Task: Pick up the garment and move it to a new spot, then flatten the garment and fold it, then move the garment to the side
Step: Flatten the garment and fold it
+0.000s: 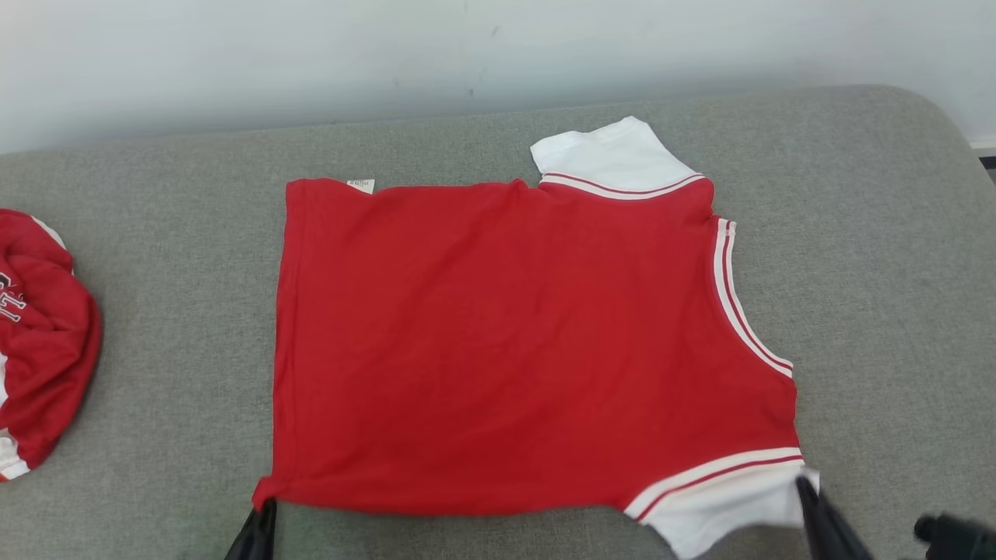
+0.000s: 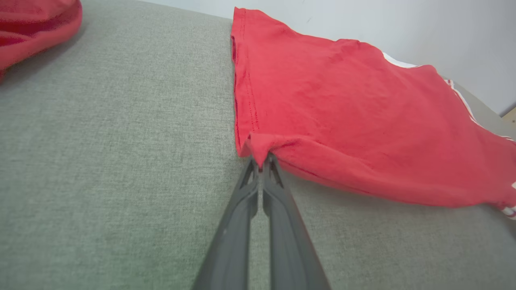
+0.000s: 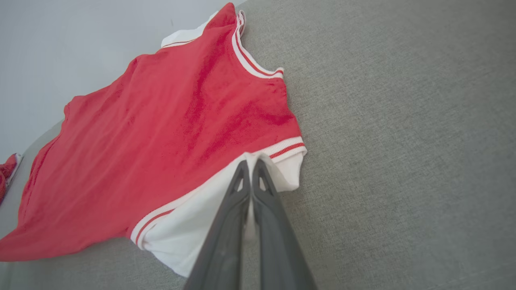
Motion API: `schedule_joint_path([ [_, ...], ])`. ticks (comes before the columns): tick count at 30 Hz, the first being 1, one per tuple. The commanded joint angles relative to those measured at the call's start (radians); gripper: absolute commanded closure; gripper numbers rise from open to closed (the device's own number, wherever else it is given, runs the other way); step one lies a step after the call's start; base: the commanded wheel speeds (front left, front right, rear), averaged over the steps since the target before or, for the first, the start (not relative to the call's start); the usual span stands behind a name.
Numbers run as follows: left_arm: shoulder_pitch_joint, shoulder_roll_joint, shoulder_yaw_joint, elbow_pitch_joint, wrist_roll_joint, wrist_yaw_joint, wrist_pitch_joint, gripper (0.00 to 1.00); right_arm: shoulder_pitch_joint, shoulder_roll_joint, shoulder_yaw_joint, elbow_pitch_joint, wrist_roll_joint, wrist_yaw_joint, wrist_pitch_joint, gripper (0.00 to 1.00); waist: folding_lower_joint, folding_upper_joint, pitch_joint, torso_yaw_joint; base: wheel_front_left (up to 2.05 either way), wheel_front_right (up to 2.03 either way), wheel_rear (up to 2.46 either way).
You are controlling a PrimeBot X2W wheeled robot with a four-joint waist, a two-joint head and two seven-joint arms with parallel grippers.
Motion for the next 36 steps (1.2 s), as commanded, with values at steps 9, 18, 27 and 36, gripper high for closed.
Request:
schedule_joint_path([
  [9,-0.135,0.039,-0.039,-0.018,0.054,-0.017,0.060,1.00,-0.182,-0.064,0.034,-0.010,-0.017,-0.002,0.050,1.00,0.0000,-0.0001,0.006,-0.003,0.00,0.00,0.00],
  [18,-0.274,0.064,-0.056,0.081,0.051,-0.043,0.087,1.00,-0.453,-0.111,0.079,0.203,-0.019,-0.002,0.053,1.00,0.0000,-0.0001,0.036,-0.022,0.00,0.00,0.00],
  [27,-0.408,0.066,-0.100,0.226,0.045,-0.061,0.079,1.00,-0.728,-0.130,0.122,0.499,-0.042,-0.002,-0.003,1.00,0.0000,-0.0001,0.067,-0.011,0.00,0.00,0.00],
  [36,-0.489,0.054,-0.140,0.345,0.045,-0.069,0.038,0.00,-0.848,-0.134,0.170,0.724,-0.037,-0.002,-0.108,0.00,0.0000,-0.0001,0.073,0.005,0.00,0.00,0.00],
])
